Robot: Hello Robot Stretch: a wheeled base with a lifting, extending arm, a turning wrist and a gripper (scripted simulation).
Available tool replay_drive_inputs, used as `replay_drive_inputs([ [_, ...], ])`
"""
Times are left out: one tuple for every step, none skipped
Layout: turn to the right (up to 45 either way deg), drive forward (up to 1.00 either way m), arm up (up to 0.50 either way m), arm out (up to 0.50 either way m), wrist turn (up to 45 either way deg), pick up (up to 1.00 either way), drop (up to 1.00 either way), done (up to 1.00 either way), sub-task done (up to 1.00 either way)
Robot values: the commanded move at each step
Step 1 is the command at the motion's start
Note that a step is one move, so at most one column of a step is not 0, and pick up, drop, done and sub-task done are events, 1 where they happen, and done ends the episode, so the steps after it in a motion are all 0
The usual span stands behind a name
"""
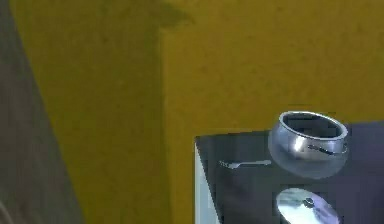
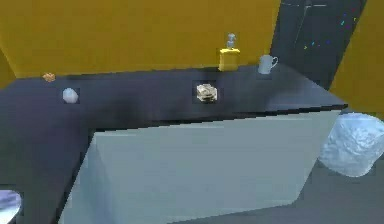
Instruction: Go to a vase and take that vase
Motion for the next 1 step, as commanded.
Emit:
replay_drive_inputs([
  [-45.0, 0.00, 0.00, 0.00, 0.0, 0.00, 0.00, 0.00, 0.00],
])
